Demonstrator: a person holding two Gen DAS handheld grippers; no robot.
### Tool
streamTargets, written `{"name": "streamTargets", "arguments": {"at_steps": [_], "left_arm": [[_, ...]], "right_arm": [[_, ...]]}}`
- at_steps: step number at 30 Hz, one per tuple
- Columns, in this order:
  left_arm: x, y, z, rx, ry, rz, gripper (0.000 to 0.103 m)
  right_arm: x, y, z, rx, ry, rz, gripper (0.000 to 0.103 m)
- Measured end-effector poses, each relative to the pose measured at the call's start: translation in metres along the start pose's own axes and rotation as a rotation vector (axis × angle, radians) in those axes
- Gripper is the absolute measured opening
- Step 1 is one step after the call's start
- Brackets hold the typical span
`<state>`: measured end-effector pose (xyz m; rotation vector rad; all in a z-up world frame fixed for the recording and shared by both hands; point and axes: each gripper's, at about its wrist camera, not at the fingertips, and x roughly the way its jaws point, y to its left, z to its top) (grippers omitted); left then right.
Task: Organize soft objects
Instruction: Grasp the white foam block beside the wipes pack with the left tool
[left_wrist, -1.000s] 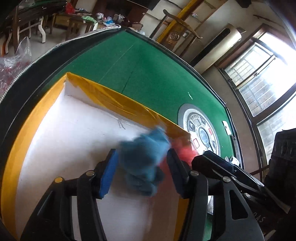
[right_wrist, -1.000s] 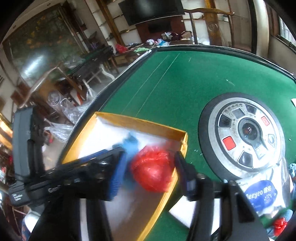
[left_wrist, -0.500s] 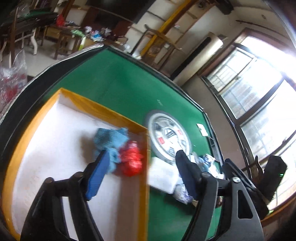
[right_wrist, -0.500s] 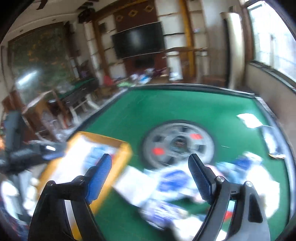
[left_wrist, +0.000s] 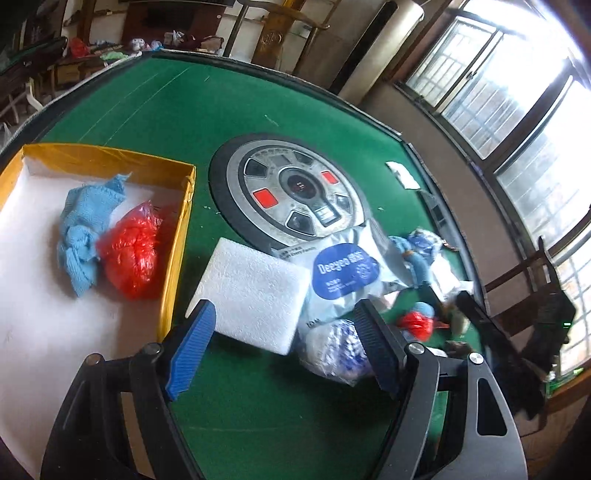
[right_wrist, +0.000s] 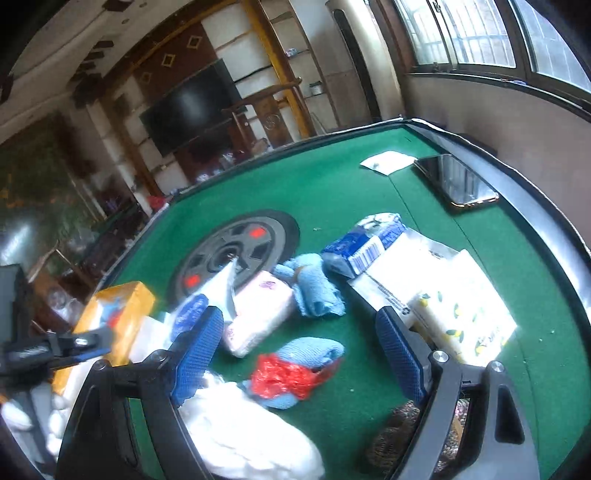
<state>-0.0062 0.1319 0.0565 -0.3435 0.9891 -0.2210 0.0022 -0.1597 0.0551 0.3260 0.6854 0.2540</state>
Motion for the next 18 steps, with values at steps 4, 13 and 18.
{"name": "streamTargets", "arguments": {"at_steps": [4,13,18], "left_arm": [[0.018,-0.004,0.003,0.036,0.012,0.097,0.077],[0.055,-0.017,0.011,0.096,0.065,0.178,0.078],[0.038,-0.033,-0.008,0.215,0.109,0.100,0.054]], "right_arm": [[-0.003,0.000,-0.005,-0.021,-0.004,0.029,0.081],[-0.003,0.014,-0.010,-0.068,0.000,0.038,0.081],[-0.003,0.012,-0.011,-0.058,0.005,0.033,0.081]]}}
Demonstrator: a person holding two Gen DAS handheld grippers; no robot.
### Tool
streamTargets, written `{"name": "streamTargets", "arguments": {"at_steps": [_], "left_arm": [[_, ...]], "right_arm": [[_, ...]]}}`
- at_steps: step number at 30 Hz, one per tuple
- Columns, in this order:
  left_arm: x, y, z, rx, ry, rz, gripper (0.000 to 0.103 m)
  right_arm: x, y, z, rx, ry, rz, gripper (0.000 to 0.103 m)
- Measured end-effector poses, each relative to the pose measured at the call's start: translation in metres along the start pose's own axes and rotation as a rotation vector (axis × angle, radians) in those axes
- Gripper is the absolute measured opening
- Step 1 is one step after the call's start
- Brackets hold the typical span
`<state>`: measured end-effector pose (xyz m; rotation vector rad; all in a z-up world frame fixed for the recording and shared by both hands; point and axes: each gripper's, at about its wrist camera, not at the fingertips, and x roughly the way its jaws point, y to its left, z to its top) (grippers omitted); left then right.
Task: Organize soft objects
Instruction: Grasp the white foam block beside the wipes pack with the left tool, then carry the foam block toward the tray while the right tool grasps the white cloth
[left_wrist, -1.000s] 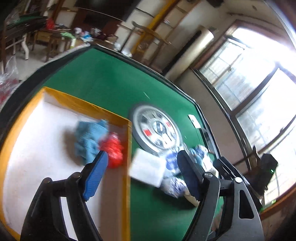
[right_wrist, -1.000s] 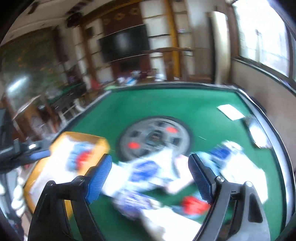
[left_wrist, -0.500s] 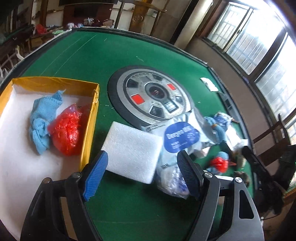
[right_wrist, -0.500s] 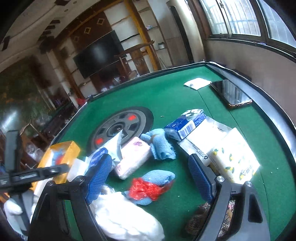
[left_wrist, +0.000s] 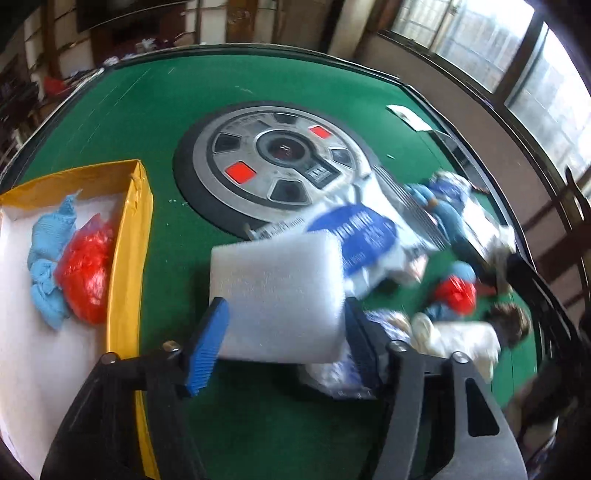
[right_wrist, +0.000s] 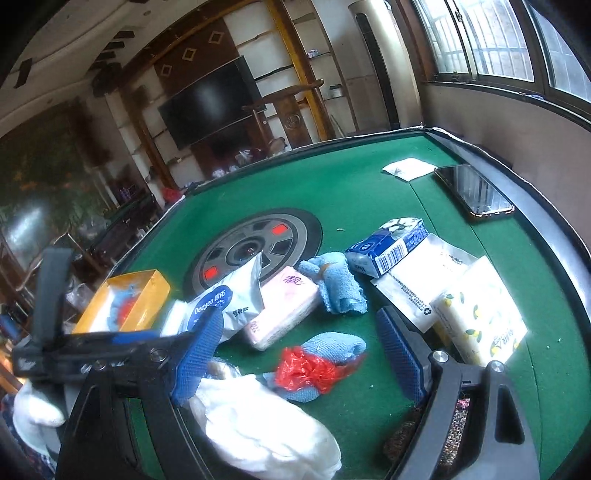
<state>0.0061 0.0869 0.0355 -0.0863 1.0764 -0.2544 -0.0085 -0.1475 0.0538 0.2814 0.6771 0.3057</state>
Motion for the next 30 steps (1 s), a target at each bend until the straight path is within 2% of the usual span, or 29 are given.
{"name": "streamTargets", "arguments": {"at_steps": [5,8,11,13,16,18,19,21,22,27,30], "left_arm": [[-0.018,-0.002,-0.029,0.038,0.020,-0.018,0.054],[-0.033,0.001,-0.030,0.036,-0.036,-0.023,0.055],[-0.038,-0.001,-0.028,0.031,-0.060,-0.011,0.064],[-0.035,0.003,-0.027,0.011,-0.056,-0.019,0.066],[-0.027,0.018,-0.025,-0.117,-0.040,-0.097,0.066],[-0.021,0.028,-0.025,-0.235,-0.040,-0.173,0.073],[-0.018,0.030,-0.026,-0.275,-0.044,-0.185,0.073],[-0.009,0.025,-0.026,-0.315,-0.036,-0.171,0.077],[-0.004,0.022,-0.025,-0.324,-0.025,-0.164,0.083],[0.003,0.007,-0.018,-0.368,-0.031,-0.151,0.084],[0.014,0.001,-0.010,-0.374,-0.004,-0.100,0.086]], "right_arm": [[0.001,-0.001,-0.001,0.007,0.013,0.012,0.081],[0.001,0.001,-0.001,-0.001,0.014,0.006,0.081],[0.001,-0.001,-0.001,0.004,0.014,-0.001,0.081],[0.002,-0.002,-0.001,0.011,0.017,0.000,0.081],[0.004,-0.002,-0.001,0.007,0.027,0.002,0.081],[0.004,0.000,-0.001,-0.001,0.028,0.003,0.081],[0.004,0.000,-0.002,-0.005,0.028,0.003,0.081],[0.005,0.001,-0.002,-0.011,0.030,0.001,0.081],[0.005,0.001,-0.002,-0.011,0.032,0.003,0.081],[0.005,0.000,-0.002,-0.006,0.036,0.008,0.081],[0.005,0.000,-0.003,-0.005,0.038,0.012,0.081]]}}
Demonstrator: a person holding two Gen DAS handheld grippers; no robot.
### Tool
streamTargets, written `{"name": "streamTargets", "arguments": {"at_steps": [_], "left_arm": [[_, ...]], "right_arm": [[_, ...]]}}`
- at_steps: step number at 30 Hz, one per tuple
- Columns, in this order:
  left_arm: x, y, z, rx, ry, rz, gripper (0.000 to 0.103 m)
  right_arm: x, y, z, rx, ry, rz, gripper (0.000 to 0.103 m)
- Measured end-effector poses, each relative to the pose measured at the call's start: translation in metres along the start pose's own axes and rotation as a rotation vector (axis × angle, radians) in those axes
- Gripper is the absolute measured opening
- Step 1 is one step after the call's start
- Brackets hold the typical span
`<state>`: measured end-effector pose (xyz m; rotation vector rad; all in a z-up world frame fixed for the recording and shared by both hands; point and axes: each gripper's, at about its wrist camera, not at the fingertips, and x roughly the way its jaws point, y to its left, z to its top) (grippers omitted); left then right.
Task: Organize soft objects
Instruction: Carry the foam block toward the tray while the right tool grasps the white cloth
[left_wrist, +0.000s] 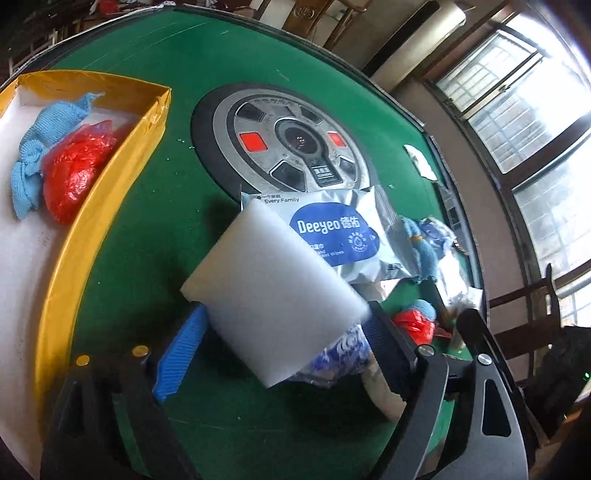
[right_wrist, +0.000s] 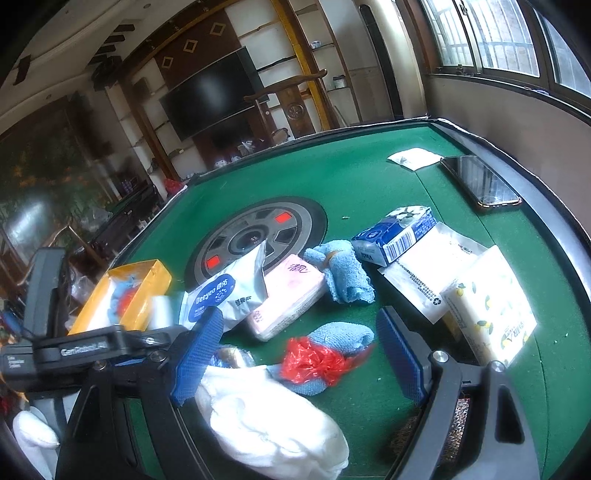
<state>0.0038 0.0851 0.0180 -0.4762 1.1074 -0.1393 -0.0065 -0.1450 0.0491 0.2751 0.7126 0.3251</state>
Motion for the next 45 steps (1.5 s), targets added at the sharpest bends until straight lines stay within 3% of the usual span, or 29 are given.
{"name": "streamTargets", "arguments": {"at_steps": [3,5,10,13,18,23,27,32,34,35,40,45], "left_arm": [[0.006,-0.001,0.001,-0.003,0.000,0.031,0.085],[0.002,0.007,0.002,-0.041,-0.007,-0.025,0.079],[-0.007,0.037,-0.004,-0.097,0.035,-0.121,0.027],[-0.010,0.043,-0.013,-0.056,0.054,-0.124,0.013],[-0.034,0.039,-0.028,0.031,-0.035,-0.132,0.011],[-0.071,0.049,-0.036,0.029,-0.118,-0.200,0.011],[-0.100,0.068,-0.043,0.046,-0.162,-0.201,0.011],[-0.119,0.094,-0.047,0.027,-0.204,-0.209,0.011],[-0.125,0.104,-0.046,0.009,-0.219,-0.210,0.011],[-0.130,0.111,-0.046,0.000,-0.227,-0.207,0.011],[-0.158,0.145,-0.039,-0.009,-0.268,-0.164,0.012],[-0.165,0.178,-0.008,-0.010,-0.270,-0.059,0.012]], "right_arm": [[0.000,0.000,0.000,-0.002,0.001,-0.001,0.081],[-0.001,0.000,0.000,-0.004,-0.001,-0.002,0.081],[0.001,-0.001,0.000,0.001,0.010,0.001,0.081],[0.004,0.000,0.000,-0.007,0.022,-0.004,0.081],[-0.001,0.000,0.000,-0.019,-0.003,-0.009,0.081],[-0.023,-0.002,-0.003,0.010,-0.004,0.072,0.081],[-0.026,0.020,-0.017,-0.164,0.100,0.046,0.081],[0.000,0.049,-0.044,-0.406,0.193,-0.094,0.080],[0.005,0.053,-0.047,-0.421,0.206,-0.107,0.054],[0.006,0.053,-0.046,-0.408,0.226,-0.102,0.025],[-0.028,0.056,-0.035,-0.346,0.190,-0.056,0.020],[-0.052,0.084,-0.013,-0.319,0.170,0.048,0.020]]}}
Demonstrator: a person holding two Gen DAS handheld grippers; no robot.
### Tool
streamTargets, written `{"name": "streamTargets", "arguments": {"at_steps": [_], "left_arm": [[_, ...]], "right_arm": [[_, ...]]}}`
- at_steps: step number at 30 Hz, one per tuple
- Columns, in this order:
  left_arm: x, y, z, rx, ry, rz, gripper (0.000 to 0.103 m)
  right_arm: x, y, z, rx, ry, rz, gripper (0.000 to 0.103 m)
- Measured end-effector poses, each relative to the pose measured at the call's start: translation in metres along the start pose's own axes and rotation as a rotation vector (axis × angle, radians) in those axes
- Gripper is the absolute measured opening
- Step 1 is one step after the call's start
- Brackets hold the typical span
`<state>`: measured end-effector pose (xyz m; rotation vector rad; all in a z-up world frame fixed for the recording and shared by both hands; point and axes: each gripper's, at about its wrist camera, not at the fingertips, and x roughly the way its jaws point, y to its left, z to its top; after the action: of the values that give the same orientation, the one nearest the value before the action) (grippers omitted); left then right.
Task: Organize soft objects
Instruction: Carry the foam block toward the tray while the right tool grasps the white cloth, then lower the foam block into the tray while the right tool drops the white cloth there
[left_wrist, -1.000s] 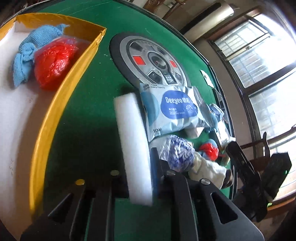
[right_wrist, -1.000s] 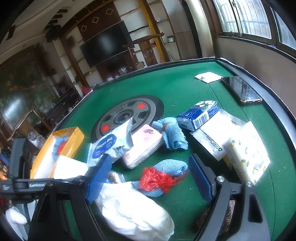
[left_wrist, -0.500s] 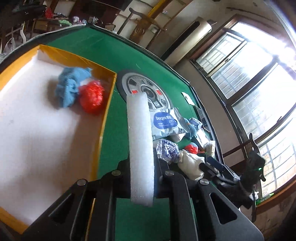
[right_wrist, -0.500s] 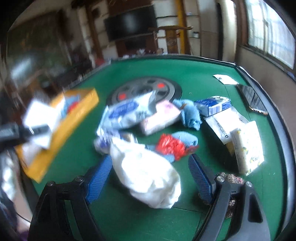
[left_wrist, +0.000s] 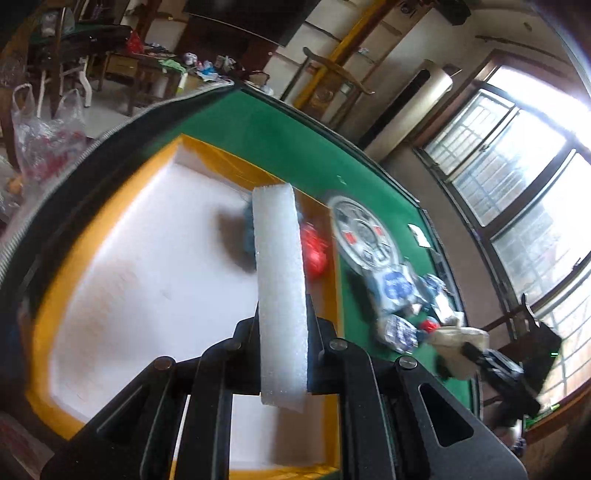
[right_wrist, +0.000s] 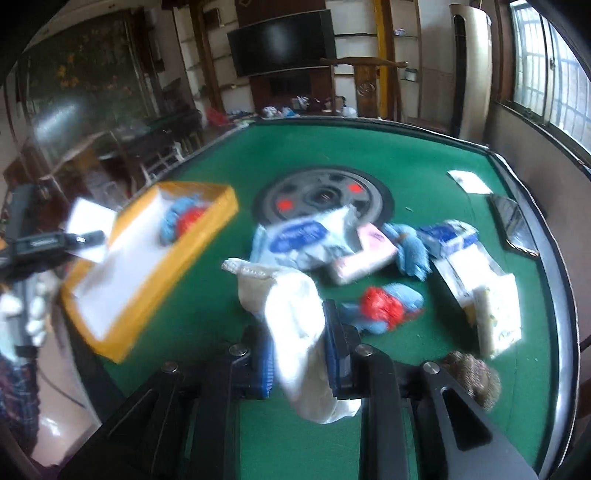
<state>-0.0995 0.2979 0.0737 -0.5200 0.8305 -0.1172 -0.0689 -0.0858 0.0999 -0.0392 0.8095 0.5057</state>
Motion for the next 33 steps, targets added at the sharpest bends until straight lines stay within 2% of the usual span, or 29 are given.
{"name": "streamTargets", "arguments": {"at_steps": [2,6,11,14,15,16,20,21,22,25,26,27,29,31,32,33], "left_arm": [[0.007,0.011,0.016,0.022,0.005,0.042,0.012],[0.041,0.024,0.046,0.013,0.049,0.059,0.012],[0.087,0.034,0.067,0.006,0.076,0.104,0.012],[0.101,0.049,0.074,-0.037,0.102,0.139,0.024],[0.102,0.054,0.075,-0.056,0.113,0.140,0.034],[0.102,0.060,0.075,-0.075,0.121,0.139,0.039],[0.083,0.066,0.072,-0.087,0.116,0.133,0.040],[0.076,0.064,0.071,-0.083,0.108,0.145,0.045],[0.069,0.063,0.068,-0.084,0.094,0.147,0.051],[0.041,0.072,0.057,-0.137,0.014,0.108,0.061],[0.031,0.076,0.051,-0.166,-0.030,0.095,0.064],[0.025,0.079,0.047,-0.186,-0.062,0.083,0.068],[0.018,0.086,0.039,-0.231,-0.116,0.083,0.068],[0.022,0.092,0.036,-0.256,-0.122,0.063,0.068],[0.022,0.090,0.035,-0.243,-0.131,0.077,0.068],[0.023,0.087,0.036,-0.230,-0.126,0.096,0.068]], "right_arm": [[0.008,0.013,0.019,0.031,0.011,0.085,0.020],[0.047,0.047,0.056,0.113,0.057,0.267,0.020],[0.121,0.105,0.100,0.196,0.131,0.382,0.020],[0.160,0.133,0.118,0.223,0.160,0.368,0.020],[0.173,0.139,0.122,0.244,0.172,0.369,0.020],[0.185,0.144,0.125,0.269,0.186,0.382,0.020],[0.226,0.163,0.133,0.344,0.221,0.416,0.023],[0.234,0.166,0.134,0.352,0.226,0.409,0.024],[0.242,0.168,0.136,0.365,0.231,0.407,0.025],[0.265,0.170,0.132,0.421,0.285,0.441,0.047],[0.269,0.169,0.131,0.425,0.304,0.423,0.052],[0.270,0.169,0.130,0.420,0.308,0.412,0.052],[0.264,0.168,0.131,0.389,0.294,0.376,0.052],[0.257,0.169,0.134,0.341,0.277,0.266,0.052],[0.254,0.167,0.137,0.322,0.274,0.196,0.053],[0.251,0.164,0.138,0.320,0.271,0.170,0.053]]}}
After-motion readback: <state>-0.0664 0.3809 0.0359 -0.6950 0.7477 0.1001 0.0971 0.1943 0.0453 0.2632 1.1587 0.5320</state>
